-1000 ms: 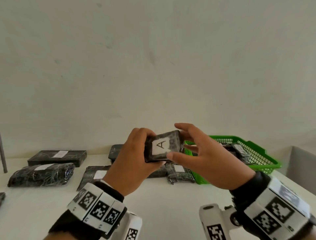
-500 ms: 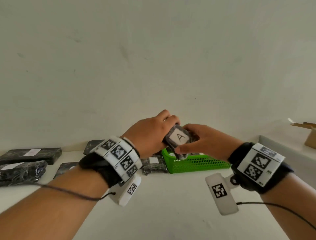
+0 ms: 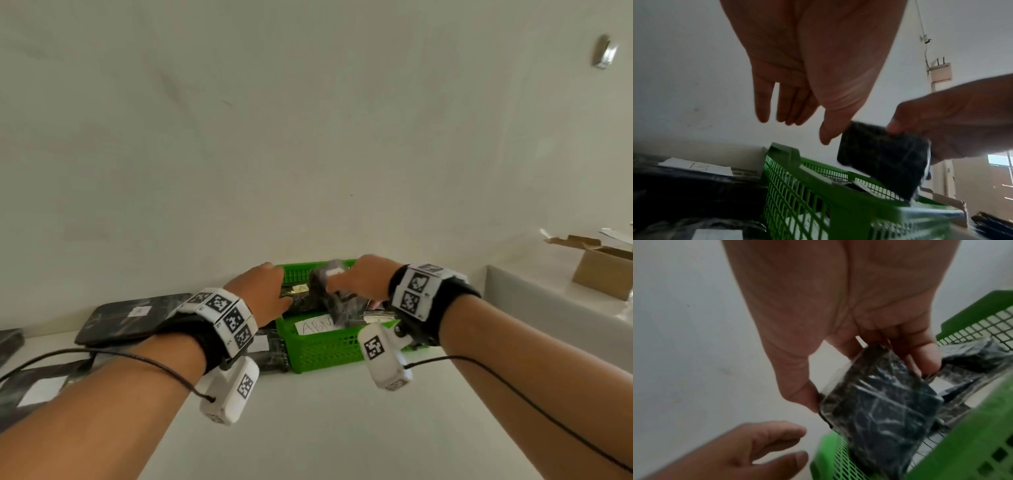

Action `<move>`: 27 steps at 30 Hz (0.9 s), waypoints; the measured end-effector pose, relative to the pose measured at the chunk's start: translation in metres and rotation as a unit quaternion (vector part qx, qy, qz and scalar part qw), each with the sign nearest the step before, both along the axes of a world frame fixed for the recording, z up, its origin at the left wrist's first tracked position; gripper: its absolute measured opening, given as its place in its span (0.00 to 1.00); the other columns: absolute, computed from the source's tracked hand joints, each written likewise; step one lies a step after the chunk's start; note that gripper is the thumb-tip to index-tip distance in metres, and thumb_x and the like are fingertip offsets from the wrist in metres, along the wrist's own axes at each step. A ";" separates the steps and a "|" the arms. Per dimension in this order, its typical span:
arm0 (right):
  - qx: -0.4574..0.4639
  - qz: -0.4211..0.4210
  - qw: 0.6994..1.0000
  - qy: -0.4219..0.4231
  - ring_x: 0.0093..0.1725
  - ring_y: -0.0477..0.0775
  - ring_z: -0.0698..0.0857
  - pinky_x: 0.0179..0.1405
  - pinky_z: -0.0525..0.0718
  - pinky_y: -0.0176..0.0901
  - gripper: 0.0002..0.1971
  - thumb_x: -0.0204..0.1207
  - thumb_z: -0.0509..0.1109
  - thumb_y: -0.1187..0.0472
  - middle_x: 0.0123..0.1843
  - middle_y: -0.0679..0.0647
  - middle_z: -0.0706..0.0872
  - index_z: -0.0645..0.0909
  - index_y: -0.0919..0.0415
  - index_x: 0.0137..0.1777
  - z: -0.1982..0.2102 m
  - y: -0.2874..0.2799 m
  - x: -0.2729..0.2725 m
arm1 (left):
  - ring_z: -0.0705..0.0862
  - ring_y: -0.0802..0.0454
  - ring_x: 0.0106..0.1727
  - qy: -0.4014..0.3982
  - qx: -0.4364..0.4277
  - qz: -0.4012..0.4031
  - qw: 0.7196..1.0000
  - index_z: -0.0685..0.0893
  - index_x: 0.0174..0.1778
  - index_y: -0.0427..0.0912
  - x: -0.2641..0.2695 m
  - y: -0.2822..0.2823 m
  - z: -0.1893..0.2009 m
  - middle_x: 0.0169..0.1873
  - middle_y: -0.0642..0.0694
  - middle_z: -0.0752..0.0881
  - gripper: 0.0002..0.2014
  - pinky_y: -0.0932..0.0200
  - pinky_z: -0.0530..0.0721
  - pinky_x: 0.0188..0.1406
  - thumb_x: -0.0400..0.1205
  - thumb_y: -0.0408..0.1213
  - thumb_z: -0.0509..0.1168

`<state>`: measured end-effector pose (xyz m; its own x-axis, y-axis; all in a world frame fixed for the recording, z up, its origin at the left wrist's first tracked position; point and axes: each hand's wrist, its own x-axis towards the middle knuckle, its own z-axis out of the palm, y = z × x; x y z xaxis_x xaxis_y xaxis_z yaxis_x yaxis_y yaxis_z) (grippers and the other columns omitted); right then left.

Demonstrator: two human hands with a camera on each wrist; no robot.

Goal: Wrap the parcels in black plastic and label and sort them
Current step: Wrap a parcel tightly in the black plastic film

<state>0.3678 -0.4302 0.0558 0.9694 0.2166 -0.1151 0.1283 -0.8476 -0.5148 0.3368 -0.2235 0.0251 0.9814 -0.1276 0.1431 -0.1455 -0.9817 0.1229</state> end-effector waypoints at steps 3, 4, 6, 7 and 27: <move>-0.074 0.015 0.997 0.024 0.51 0.61 0.91 0.64 0.90 0.56 0.19 0.77 0.77 0.38 0.53 0.59 0.90 0.82 0.53 0.42 -0.012 0.022 0.020 | 0.85 0.46 0.45 0.039 0.007 0.039 0.998 0.81 0.43 0.40 0.023 0.010 -0.003 0.43 0.44 0.84 0.15 0.52 0.83 0.45 0.89 0.47 0.67; -0.078 0.025 0.996 0.033 0.57 0.65 0.92 0.64 0.90 0.56 0.17 0.77 0.78 0.40 0.59 0.62 0.90 0.85 0.54 0.46 -0.015 0.029 0.027 | 0.82 0.47 0.39 0.051 -0.007 0.040 0.998 0.78 0.36 0.40 0.029 0.013 -0.003 0.36 0.44 0.81 0.19 0.54 0.79 0.39 0.88 0.47 0.68; -0.079 0.033 0.994 0.071 0.61 0.68 0.92 0.64 0.90 0.56 0.20 0.74 0.81 0.42 0.65 0.64 0.89 0.87 0.57 0.54 -0.019 0.043 0.040 | 0.86 0.45 0.34 0.091 -0.089 0.037 0.991 0.81 0.32 0.37 0.038 0.018 -0.004 0.32 0.41 0.84 0.19 0.53 0.85 0.39 0.86 0.42 0.72; -0.095 0.033 0.991 0.090 0.57 0.67 0.92 0.64 0.90 0.57 0.22 0.72 0.82 0.39 0.63 0.63 0.89 0.85 0.56 0.52 -0.020 0.050 0.047 | 0.91 0.43 0.38 0.110 -0.154 0.035 0.981 0.86 0.37 0.33 0.043 0.021 -0.006 0.36 0.37 0.90 0.14 0.50 0.91 0.44 0.85 0.37 0.74; -0.232 0.106 0.964 0.075 0.39 0.54 0.94 0.55 0.94 0.56 0.12 0.80 0.81 0.54 0.43 0.56 0.96 0.87 0.59 0.38 -0.019 0.075 0.091 | 0.88 0.40 0.60 0.091 -0.049 -0.036 0.994 0.91 0.61 0.36 0.047 0.032 -0.015 0.55 0.38 0.91 0.12 0.46 0.86 0.64 0.86 0.36 0.69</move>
